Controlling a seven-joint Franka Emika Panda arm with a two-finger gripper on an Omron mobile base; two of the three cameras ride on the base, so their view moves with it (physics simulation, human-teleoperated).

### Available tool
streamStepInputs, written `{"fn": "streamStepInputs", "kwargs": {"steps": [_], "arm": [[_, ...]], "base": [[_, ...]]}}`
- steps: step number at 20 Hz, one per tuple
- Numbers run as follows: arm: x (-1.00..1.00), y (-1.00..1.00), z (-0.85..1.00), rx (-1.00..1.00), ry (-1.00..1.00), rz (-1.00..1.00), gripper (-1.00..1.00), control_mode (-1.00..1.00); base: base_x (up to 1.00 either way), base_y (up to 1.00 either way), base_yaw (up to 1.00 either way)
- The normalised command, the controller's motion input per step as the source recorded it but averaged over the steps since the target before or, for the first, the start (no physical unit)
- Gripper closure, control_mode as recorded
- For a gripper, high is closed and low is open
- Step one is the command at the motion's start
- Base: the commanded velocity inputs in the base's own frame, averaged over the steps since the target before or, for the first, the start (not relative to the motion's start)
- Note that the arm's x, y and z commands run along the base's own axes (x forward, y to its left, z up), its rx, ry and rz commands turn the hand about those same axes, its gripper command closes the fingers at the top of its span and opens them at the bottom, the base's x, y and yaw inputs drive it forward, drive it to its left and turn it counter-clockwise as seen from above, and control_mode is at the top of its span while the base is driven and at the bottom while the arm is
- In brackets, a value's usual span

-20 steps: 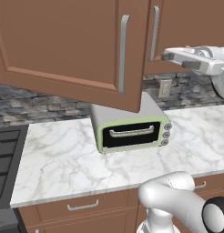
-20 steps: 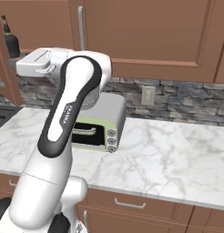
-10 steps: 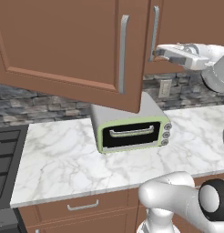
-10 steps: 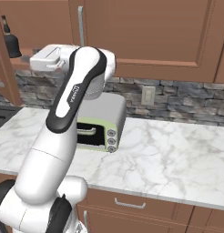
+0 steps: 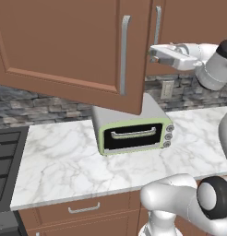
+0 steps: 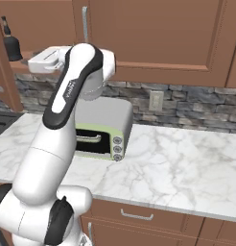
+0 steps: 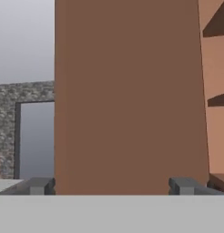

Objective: Get the candle and the liquor from the cabinet and move them to the dining counter.

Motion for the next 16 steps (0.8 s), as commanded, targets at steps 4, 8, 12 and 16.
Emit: {"fn": "streamStepInputs", "kwargs": {"steps": [4, 8, 12, 16], "arm": [[0.06, 0.63, -0.26, -0.06, -0.06, 0.00, -1.00, -1.00], [0.07, 0.65, -0.23, -0.03, -0.05, 0.01, -1.00, -1.00], [0.02, 0.65, -0.13, 0.00, -0.04, 0.05, -1.00, -1.00], [0.00, 0.77, -0.05, 0.00, 0.00, 0.08, -1.00, -1.00]], "base": [[0.00, 0.00, 0.00], [0.00, 0.00, 0.00], [0.00, 0.00, 0.00], [0.00, 0.00, 0.00]]}}
